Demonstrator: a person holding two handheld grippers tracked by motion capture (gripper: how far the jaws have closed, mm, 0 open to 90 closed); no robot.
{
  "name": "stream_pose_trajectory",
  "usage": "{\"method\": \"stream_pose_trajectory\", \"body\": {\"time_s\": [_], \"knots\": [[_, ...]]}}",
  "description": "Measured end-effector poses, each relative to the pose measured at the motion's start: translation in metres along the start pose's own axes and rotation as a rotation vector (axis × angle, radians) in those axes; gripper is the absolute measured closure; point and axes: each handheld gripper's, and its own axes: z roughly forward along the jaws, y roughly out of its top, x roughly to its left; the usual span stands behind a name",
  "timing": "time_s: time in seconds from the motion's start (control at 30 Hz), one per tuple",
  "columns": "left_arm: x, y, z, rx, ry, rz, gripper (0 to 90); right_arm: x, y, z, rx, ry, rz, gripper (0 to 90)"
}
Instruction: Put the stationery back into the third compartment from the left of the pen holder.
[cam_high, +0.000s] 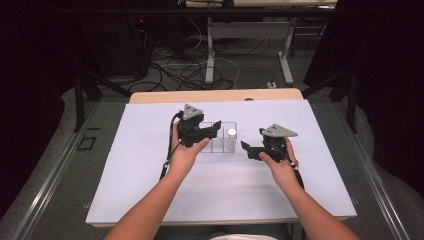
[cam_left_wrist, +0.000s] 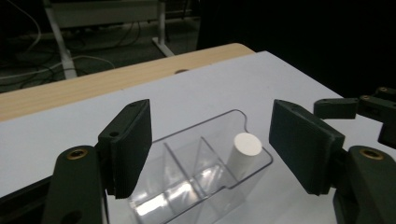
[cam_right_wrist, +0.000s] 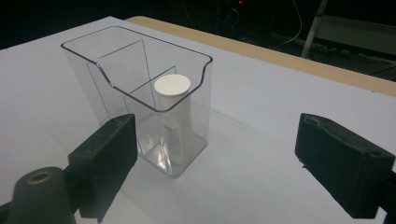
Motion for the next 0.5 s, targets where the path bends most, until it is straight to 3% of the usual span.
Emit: {"method": "stream_pose_trajectory", "body": {"time_s": [0.2, 0.5], "knots": [[0.028, -0.008, -0.024, -0.030, 0.030, -0.035, 25.6, -0.001, 0.000, -0.001, -0.004, -0.007, 0.002, 12.5], [0.061, -0.030, -0.048, 0.004, 0.069, -0.099, 15.0, -0.004, 0.000, -0.002, -0.002, -0.014, 0.011, 12.5]]}}
